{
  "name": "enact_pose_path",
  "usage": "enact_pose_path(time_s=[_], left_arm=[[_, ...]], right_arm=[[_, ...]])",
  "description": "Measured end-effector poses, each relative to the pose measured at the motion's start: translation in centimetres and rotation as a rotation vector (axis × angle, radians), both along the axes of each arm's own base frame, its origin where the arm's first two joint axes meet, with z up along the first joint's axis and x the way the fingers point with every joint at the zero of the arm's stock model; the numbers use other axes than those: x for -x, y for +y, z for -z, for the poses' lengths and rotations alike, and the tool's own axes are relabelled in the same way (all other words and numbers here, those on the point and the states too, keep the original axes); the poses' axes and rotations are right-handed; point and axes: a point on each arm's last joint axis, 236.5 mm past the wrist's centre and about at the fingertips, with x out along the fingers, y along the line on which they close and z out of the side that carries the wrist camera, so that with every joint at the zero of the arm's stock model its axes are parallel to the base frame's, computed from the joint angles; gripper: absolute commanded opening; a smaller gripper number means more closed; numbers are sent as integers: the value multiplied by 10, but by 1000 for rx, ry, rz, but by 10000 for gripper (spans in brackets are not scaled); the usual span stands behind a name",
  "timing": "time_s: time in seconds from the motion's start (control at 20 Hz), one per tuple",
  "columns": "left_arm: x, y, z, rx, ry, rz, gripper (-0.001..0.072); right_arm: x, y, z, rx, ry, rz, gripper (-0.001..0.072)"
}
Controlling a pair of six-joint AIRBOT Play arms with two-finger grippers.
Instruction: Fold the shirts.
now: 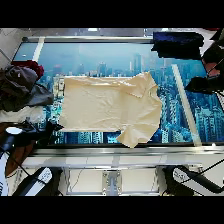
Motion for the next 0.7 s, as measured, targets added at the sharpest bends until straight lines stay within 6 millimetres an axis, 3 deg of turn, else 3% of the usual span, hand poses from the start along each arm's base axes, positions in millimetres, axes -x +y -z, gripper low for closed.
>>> enact_pose_path(time_s=[0.1, 0.25, 0.3, 0.35, 0.4, 0.6, 0.7], left_arm=[[-11, -3, 3, 29, -33, -28, 464], [-23, -8, 11, 54, -58, -41, 462], [-26, -10, 14, 61, -60, -39, 342], [-28, -11, 17, 58, -63, -40, 110], [-29, -9, 21, 45, -63, -36, 8], [-39, -7, 18, 21, -103, -19, 9], [-45, -5, 13, 8, -129, -17, 9]], right_arm=[[1, 1, 1, -4, 5, -3, 412], [2, 3, 1, -12, 8, -6, 412], [3, 4, 1, -13, 9, -7, 412], [3, 5, 1, -16, 11, -9, 412], [4, 5, 1, -17, 14, -10, 412], [10, 3, 7, 3, 37, -31, 413], [23, 2, 26, 13, 81, -41, 413]])
